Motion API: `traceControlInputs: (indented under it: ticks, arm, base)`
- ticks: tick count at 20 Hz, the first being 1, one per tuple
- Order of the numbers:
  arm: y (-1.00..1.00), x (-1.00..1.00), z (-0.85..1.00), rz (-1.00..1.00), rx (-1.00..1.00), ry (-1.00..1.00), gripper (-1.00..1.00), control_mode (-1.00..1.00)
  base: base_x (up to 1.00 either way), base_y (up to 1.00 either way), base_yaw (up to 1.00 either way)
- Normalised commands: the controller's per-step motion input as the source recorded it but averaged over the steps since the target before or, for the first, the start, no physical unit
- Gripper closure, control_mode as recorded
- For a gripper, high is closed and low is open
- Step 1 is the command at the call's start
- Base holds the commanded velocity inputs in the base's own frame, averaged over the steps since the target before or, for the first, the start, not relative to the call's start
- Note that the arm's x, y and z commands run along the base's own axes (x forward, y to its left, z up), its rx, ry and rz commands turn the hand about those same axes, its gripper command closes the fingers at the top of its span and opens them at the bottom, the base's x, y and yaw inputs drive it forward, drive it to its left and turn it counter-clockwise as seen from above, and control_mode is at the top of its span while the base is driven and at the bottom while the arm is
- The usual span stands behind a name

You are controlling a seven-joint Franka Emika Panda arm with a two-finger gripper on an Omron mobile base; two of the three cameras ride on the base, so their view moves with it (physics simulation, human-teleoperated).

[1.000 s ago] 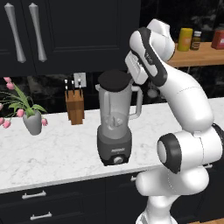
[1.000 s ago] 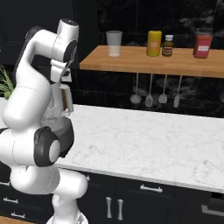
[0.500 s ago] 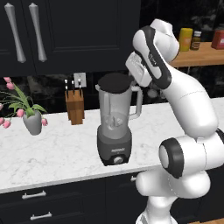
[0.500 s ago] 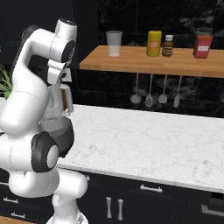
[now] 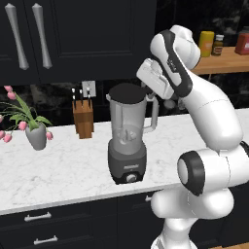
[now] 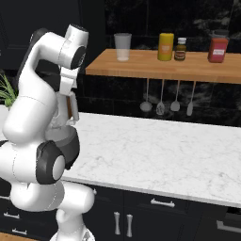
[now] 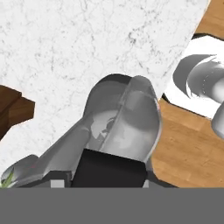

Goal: Close the lid blender by securely placing the lid on top.

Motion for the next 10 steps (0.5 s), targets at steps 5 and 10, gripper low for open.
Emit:
traceControlInputs:
  ticks: [5,10]
  arm:
    - [0.35,0.06,-0.12,0.09,0.00,0.01,1.00,-1.00]
    - [0.13,-0.39,-0.08,-0.03,0.00,-0.02,-1.00,-1.00]
  base:
    - [0.00,0.00,0.00]
    - [0.00,0.00,0.00]
